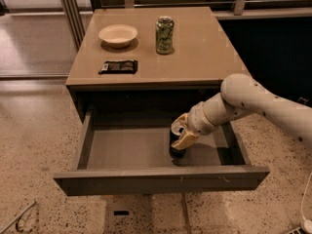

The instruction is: Place pepsi can into top drawer

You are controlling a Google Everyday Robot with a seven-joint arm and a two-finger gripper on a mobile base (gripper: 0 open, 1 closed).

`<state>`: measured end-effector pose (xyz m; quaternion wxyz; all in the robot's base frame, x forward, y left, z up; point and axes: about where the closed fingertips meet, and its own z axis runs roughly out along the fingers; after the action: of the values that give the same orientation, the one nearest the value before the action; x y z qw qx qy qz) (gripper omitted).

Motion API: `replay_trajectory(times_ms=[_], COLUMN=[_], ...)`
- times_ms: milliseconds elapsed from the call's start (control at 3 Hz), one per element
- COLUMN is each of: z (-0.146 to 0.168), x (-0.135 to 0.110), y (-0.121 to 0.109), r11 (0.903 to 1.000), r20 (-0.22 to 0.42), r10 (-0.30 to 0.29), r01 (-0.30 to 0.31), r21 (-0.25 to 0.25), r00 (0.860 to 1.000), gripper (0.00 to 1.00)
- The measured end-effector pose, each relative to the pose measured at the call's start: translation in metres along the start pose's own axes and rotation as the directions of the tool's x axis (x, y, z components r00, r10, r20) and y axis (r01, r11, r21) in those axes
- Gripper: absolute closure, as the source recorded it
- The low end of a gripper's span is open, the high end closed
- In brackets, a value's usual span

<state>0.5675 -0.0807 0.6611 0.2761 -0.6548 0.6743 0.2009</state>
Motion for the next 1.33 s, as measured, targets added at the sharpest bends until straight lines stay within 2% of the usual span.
replay_trajectory(times_ms=[667, 1000, 1333], z=[0.0001, 0.0002, 0.0002], x=[0.0, -0.0001, -0.0001], y=[0.0, 0.0001, 0.0001], r11=[1.0, 1.0, 1.0], r20=[0.0, 0.0, 0.0], r10=[0.0, 0.0, 0.0], r01=[0.0, 0.0, 0.0], r21=[0.0, 0.0, -0.001], r00=[1.0, 1.0, 1.0], gripper=[0.12, 0.0, 0.0])
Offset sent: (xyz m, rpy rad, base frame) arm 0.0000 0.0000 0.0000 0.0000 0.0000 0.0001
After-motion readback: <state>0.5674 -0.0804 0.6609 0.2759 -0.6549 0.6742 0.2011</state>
